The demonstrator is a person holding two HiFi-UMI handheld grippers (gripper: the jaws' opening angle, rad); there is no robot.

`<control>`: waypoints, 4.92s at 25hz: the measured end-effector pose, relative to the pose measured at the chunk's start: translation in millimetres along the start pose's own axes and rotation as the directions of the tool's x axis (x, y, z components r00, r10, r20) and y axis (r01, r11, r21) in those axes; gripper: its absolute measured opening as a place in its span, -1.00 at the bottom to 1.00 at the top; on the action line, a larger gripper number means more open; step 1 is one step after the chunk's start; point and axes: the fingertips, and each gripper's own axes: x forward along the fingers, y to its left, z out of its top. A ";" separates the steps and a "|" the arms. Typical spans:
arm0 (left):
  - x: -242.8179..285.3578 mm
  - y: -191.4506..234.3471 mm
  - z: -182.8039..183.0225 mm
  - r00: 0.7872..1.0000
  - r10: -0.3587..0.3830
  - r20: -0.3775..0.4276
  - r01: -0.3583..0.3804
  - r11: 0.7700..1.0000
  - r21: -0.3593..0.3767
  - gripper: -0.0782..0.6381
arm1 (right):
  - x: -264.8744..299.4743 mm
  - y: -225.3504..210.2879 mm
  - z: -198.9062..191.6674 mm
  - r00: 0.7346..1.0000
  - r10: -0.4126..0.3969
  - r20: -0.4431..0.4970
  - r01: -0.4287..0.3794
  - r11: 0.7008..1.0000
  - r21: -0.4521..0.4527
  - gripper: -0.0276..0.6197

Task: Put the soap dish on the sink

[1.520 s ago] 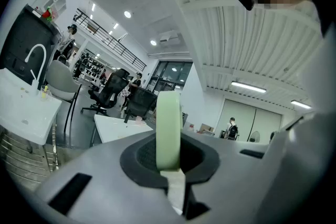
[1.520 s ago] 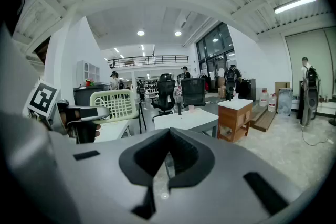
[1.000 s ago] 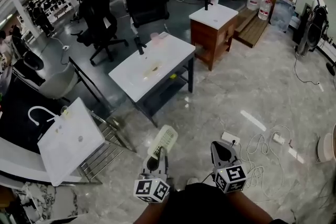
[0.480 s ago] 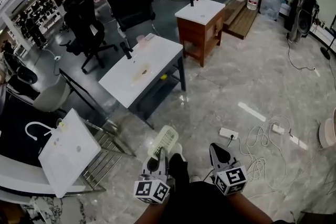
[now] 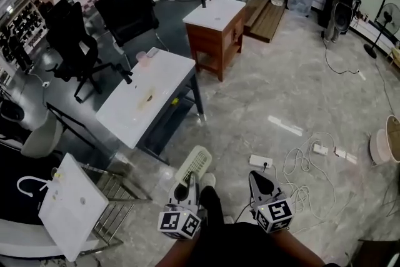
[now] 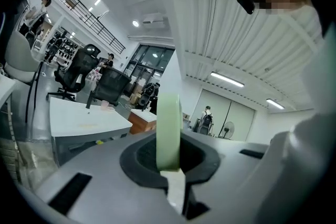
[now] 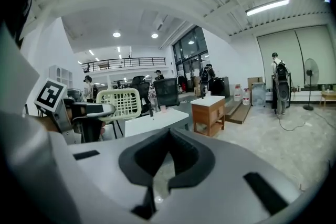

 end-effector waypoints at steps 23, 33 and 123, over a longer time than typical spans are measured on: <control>195.7 136.2 58.9 0.995 -0.051 -0.081 0.042 0.994 -0.104 -0.70 | 226.6 -42.3 111.1 0.998 -0.052 -0.039 0.051 0.998 -0.031 -0.92; 235.5 215.0 108.6 1.000 -0.016 -0.021 0.013 0.991 -0.136 -0.70 | 319.7 15.6 150.2 0.994 0.107 -0.024 -0.109 0.982 -0.155 -0.92; 310.4 555.7 137.4 0.649 0.760 -0.021 -0.666 0.554 -0.500 -0.70 | 755.2 165.4 236.2 0.552 0.779 -0.299 -0.833 0.528 -0.163 -0.92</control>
